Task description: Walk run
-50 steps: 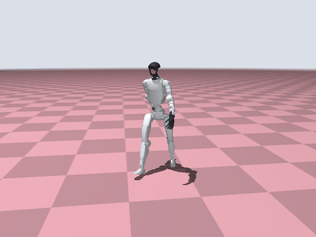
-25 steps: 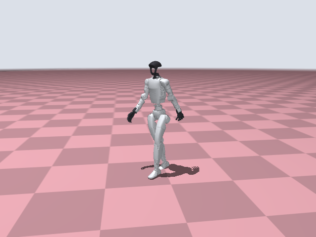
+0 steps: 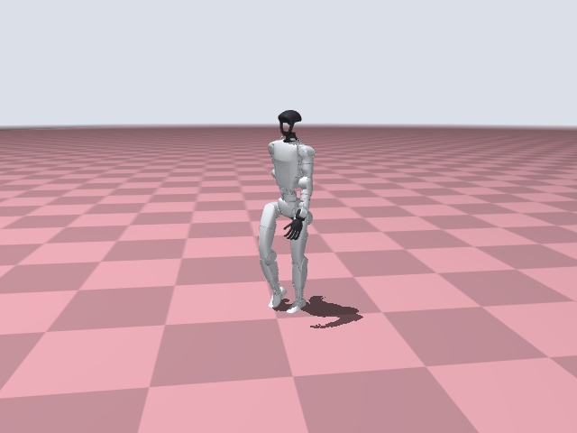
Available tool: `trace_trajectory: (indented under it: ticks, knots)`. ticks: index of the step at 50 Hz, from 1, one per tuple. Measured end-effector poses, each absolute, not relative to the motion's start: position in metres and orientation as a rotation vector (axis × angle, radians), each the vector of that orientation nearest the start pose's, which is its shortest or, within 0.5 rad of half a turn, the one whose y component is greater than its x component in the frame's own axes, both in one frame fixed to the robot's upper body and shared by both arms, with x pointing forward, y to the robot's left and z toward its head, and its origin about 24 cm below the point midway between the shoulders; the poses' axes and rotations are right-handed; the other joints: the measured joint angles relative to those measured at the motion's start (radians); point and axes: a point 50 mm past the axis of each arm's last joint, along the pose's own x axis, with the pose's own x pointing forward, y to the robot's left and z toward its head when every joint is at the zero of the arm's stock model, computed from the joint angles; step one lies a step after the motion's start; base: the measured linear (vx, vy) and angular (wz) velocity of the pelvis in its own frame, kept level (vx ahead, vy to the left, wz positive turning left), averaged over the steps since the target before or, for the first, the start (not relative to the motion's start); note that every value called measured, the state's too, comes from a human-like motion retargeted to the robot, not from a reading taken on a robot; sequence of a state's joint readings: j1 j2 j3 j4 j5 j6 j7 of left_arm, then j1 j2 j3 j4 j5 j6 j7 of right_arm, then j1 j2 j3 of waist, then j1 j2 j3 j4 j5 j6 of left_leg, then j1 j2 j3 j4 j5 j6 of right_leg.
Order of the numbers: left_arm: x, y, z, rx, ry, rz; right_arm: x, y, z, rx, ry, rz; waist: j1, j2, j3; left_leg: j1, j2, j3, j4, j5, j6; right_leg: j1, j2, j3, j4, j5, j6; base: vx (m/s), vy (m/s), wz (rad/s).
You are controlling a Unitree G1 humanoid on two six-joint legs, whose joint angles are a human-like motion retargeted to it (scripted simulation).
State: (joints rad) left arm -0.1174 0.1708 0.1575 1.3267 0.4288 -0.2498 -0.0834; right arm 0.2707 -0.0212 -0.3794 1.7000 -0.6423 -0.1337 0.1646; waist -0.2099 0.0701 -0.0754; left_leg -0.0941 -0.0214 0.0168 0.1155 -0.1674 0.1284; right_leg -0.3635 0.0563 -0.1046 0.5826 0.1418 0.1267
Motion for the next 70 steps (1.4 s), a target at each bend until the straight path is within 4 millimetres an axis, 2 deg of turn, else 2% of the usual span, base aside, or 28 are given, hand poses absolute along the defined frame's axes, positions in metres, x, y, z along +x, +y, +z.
trace_trajectory:
  ticks: [3, 6, 8, 10, 11, 13, 15, 17, 18, 20, 23, 27, 30, 33, 35, 38, 41, 42, 45, 48, 50, 53, 55, 60, 63, 65, 67, 70]
  knots:
    - [0.192, 0.215, -0.123, 0.427, 0.785, -0.219, -0.146, -0.120, -0.151, 0.109, 1.872, 0.429, -0.054, -0.027, 0.000, 0.095, -0.051, -0.033, -0.025, -0.045, -0.001, -0.045, -0.143, -0.034, -0.273, -0.004, -0.001, 1.03, -0.38, 1.03]
    - [0.229, 0.223, -0.097, 0.510, 0.668, -0.279, -0.159, -0.113, -0.145, 0.125, 1.921, 0.516, -0.079, -0.046, 0.003, 0.187, -0.062, -0.045, -0.035, -0.090, -0.017, -0.106, -0.194, 0.012, -0.500, -0.072, -0.051, 0.89, -0.44, 0.45]
    - [0.237, 0.230, -0.088, 0.566, 0.647, -0.298, -0.161, -0.114, -0.144, 0.126, 1.944, 0.553, -0.055, -0.037, -0.013, 0.228, -0.041, -0.015, -0.039, -0.102, -0.044, -0.137, -0.177, 0.069, -0.645, -0.103, -0.060, 1.18, -0.65, -0.46]
    - [0.233, 0.235, -0.091, 0.603, 0.668, -0.288, -0.161, -0.119, -0.144, 0.117, 1.959, 0.550, -0.062, -0.036, -0.022, 0.271, -0.036, -0.021, -0.016, -0.083, -0.078, -0.147, -0.192, 0.037, -0.640, -0.122, -0.023, 1.07, -0.56, 0.00]
    - [0.225, 0.237, -0.096, 0.606, 0.693, -0.263, -0.156, -0.125, -0.147, 0.095, 1.956, 0.532, -0.064, -0.035, -0.032, 0.282, -0.038, -0.018, -0.002, -0.043, -0.101, -0.153, -0.188, 0.055, -0.576, -0.148, -0.042, 1.07, -0.55, 0.27]
    - [0.202, 0.236, -0.112, 0.590, 0.766, -0.223, -0.145, -0.137, -0.152, 0.044, 1.944, 0.465, -0.096, -0.027, -0.056, 0.298, -0.026, -0.033, 0.043, 0.085, -0.158, -0.152, -0.216, -0.040, -0.480, -0.143, -0.036, 1.35, -0.69, 0.74]
    - [0.165, 0.231, -0.134, 0.542, 0.879, -0.209, -0.132, -0.150, -0.157, -0.012, 1.913, 0.367, -0.154, -0.014, -0.071, 0.299, -0.009, -0.076, 0.145, 0.304, -0.210, -0.105, -0.211, -0.030, -0.457, -0.028, -0.012, 1.25, -0.62, 1.08]
    - [0.115, 0.224, -0.155, 0.478, 1.043, -0.231, -0.114, -0.162, -0.163, -0.041, 1.850, 0.270, -0.142, -0.010, -0.082, 0.247, -0.007, -0.054, 0.323, 0.540, -0.279, -0.067, -0.177, 0.066, -0.405, -0.059, -0.074, 1.17, -0.60, 0.08]
    - [0.089, 0.219, -0.163, 0.448, 1.134, -0.259, -0.101, -0.167, -0.166, -0.038, 1.812, 0.222, -0.142, 0.002, -0.073, 0.193, 0.011, -0.052, 0.460, 0.613, -0.305, -0.047, -0.141, 0.105, -0.383, -0.093, -0.112, 1.16, -0.59, -0.03]
    - [0.040, 0.214, -0.173, 0.387, 1.324, -0.311, -0.069, -0.179, -0.172, -0.028, 1.741, 0.149, -0.128, 0.027, -0.035, 0.082, 0.087, -0.017, 0.757, 0.691, -0.305, 0.030, -0.105, -0.003, -0.362, -0.137, -0.156, 0.99, -0.54, -0.10]
    - [-0.023, 0.205, -0.175, 0.310, 1.586, -0.394, -0.007, -0.195, -0.178, -0.018, 1.600, 0.036, -0.118, -0.034, -0.036, -0.042, 0.073, 0.103, 0.825, 0.547, -0.172, 0.117, -0.130, 0.005, -0.404, -0.155, -0.179, 0.97, -0.48, -0.08]
    - [-0.097, 0.189, -0.164, 0.231, 1.803, -0.461, 0.075, -0.217, -0.170, -0.046, 1.305, -0.117, 0.009, -0.086, -0.010, -0.230, 0.025, 0.196, 0.785, 0.306, -0.107, 0.238, -0.101, 0.061, -0.484, -0.131, -0.193, 0.89, -0.30, -1.07]
    - [-0.137, 0.181, -0.153, 0.171, 1.873, -0.500, 0.127, -0.230, -0.154, -0.078, 1.086, -0.149, 0.091, -0.119, 0.005, -0.347, -0.004, 0.220, 0.571, 0.202, -0.061, 0.319, -0.087, 0.035, -0.531, -0.125, -0.197, 0.97, -0.30, -0.77]
    - [-0.165, 0.179, -0.142, 0.144, 1.946, -0.509, 0.167, -0.248, -0.133, -0.131, 0.925, -0.146, 0.148, -0.108, 0.018, -0.405, 0.027, 0.307, 0.271, 0.164, 0.030, 0.395, -0.034, -0.004, -0.556, -0.161, -0.203, 0.99, -0.23, -0.08]
    - [-0.180, 0.178, -0.135, 0.132, 1.993, -0.499, 0.182, -0.260, -0.121, -0.185, 0.858, -0.147, 0.173, -0.108, 0.018, -0.424, 0.008, 0.360, 0.089, 0.093, 0.061, 0.442, -0.009, -0.004, -0.560, -0.191, -0.199, 0.99, -0.17, 0.45]
    - [-0.195, 0.177, -0.128, 0.075, 2.068, -0.448, 0.186, -0.272, -0.114, -0.262, 0.840, -0.166, 0.153, -0.125, 0.004, -0.409, -0.065, 0.405, -0.100, 0.040, 0.093, 0.494, -0.003, -0.048, -0.536, -0.190, -0.159, 1.09, -0.16, 0.78]
    - [-0.200, 0.173, -0.125, -0.033, 2.112, -0.354, 0.169, -0.268, -0.125, -0.289, 0.911, -0.182, 0.213, -0.144, -0.018, -0.366, -0.011, 0.566, -0.044, 0.115, 0.133, 0.529, -0.001, -0.016, -0.452, -0.042, -0.054, 1.19, -0.15, -0.50]
    - [-0.199, 0.172, -0.126, -0.066, 2.105, -0.315, 0.160, -0.264, -0.131, -0.287, 0.948, -0.174, 0.226, -0.147, -0.029, -0.365, 0.008, 0.583, -0.003, 0.138, 0.133, 0.534, 0.000, -0.014, -0.415, 0.048, -0.003, 1.52, -0.15, -0.41]
    - [-0.166, 0.175, -0.142, -0.144, 1.982, -0.210, 0.126, -0.244, -0.150, -0.256, 1.073, -0.093, 0.221, -0.127, -0.035, -0.445, 0.012, 0.243, 0.180, 0.049, 0.133, 0.502, 0.024, -0.046, -0.253, 0.352, 0.135, 1.22, -0.11, 0.44]
    - [-0.096, 0.183, -0.165, -0.085, 1.758, -0.131, 0.079, -0.230, -0.165, -0.198, 1.225, -0.009, 0.214, -0.059, -0.010, -0.347, 0.055, 0.283, 0.227, -0.010, 0.133, 0.368, 0.162, 0.063, 0.062, 0.382, 0.134, 0.94, 0.06, 1.68]
    - [-0.040, 0.186, -0.176, -0.021, 1.560, -0.105, 0.044, -0.222, -0.171, -0.149, 1.353, 0.046, 0.210, -0.001, -0.005, -0.258, 0.038, 0.237, 0.163, -0.012, 0.133, 0.279, 0.183, 0.098, 0.172, 0.246, 0.132, 0.88, 0.41, 1.90]
    - [0.039, 0.190, -0.176, 0.086, 1.271, -0.127, -0.005, -0.208, -0.175, -0.096, 1.502, 0.094, 0.188, 0.025, -0.001, -0.174, -0.029, 0.147, 0.096, 0.008, 0.132, 0.172, 0.101, 0.104, 0.215, 0.078, 0.050, 0.88, 0.19, 2.15]
    - [0.094, 0.192, -0.165, 0.182, 1.074, -0.159, -0.037, -0.195, -0.174, -0.058, 1.576, 0.125, 0.124, 0.052, -0.006, -0.103, -0.059, 0.074, 0.046, 0.019, 0.133, 0.102, 0.021, 0.069, 0.148, -0.024, -0.021, 0.96, -0.03, 3.13]
    - [0.193, 0.202, -0.120, 0.404, 0.713, -0.272, -0.094, -0.166, -0.167, 0.037, 1.715, 0.172, 0.033, 0.048, -0.011, 0.005, -0.137, -0.138, 0.016, 0.008, 0.133, 0.020, -0.120, 0.055, -0.247, -0.046, -0.085, 0.78, -0.20, 2.62]
    - [0.227, 0.210, -0.095, 0.514, 0.600, -0.315, -0.109, -0.153, -0.164, 0.073, 1.756, 0.214, 0.004, 0.008, 0.010, 0.091, -0.194, -0.246, 0.016, -0.007, 0.133, -0.014, -0.155, 0.150, -0.462, -0.095, -0.081, 0.83, -0.36, 1.94]
    - [0.237, 0.216, -0.086, 0.571, 0.575, -0.328, -0.115, -0.149, -0.162, 0.078, 1.780, 0.265, 0.014, -0.011, 0.027, 0.152, -0.212, -0.277, 0.017, -0.009, 0.133, -0.007, -0.143, 0.269, -0.586, -0.159, 0.015, 0.78, -0.31, 0.93]
    - [0.235, 0.223, -0.087, 0.603, 0.598, -0.320, -0.117, -0.152, -0.161, 0.056, 1.801, 0.315, 0.034, -0.026, 0.032, 0.194, -0.220, -0.282, 0.031, -0.002, 0.122, -0.005, -0.153, 0.264, -0.622, -0.170, 0.055, 0.80, -0.34, 0.58]
    - [0.213, 0.230, -0.104, 0.601, 0.702, -0.287, -0.113, -0.165, -0.162, -0.026, 1.837, 0.341, 0.023, -0.055, 0.008, 0.217, -0.252, -0.293, 0.107, 0.062, 0.077, 0.008, -0.150, 0.309, -0.530, -0.113, 0.074, 0.82, -0.34, 1.21]
